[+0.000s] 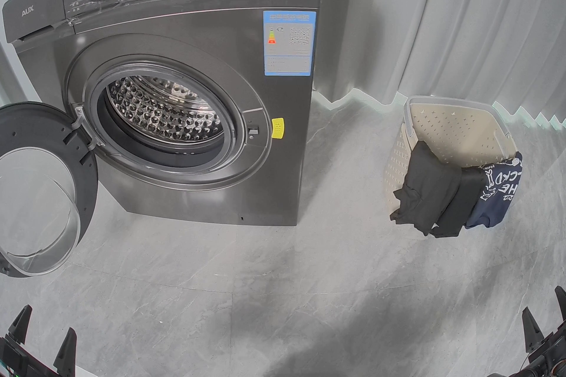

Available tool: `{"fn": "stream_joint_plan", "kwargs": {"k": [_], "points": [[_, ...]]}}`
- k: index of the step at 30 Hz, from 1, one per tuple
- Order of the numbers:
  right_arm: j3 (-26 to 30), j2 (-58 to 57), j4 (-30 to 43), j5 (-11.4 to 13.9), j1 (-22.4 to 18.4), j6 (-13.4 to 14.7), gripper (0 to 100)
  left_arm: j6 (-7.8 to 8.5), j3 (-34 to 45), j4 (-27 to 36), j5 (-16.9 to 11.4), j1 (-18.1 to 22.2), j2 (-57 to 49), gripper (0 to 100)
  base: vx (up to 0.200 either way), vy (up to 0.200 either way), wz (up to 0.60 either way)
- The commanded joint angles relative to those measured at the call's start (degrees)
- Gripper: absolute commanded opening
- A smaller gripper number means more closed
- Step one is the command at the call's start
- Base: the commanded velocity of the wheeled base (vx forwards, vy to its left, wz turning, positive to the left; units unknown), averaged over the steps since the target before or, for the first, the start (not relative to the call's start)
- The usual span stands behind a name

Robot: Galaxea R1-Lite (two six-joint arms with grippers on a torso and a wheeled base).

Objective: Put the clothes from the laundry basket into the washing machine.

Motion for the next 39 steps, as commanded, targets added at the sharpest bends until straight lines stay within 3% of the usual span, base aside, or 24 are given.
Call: {"fn": "stream_joint_plan", "kwargs": {"k": [1,11,39], "points": [[0.9,-0.8,0.0,0.0,0.0,0.0,100,-0.04,0.9,0.0,0.0,0.0,-1.0,100,0.0,0.0,0.0],[0.9,-0.8,0.0,0.0,0.0,0.0,100,-0.04,0.9,0.0,0.0,0.1,-1.0,100,0.0,0.0,0.0],[0.9,-0.8,0.0,0.0,0.0,0.0,100,-0.04,0.9,0.0,0.0,0.0,-1.0,100,0.0,-0.2,0.0]]}}
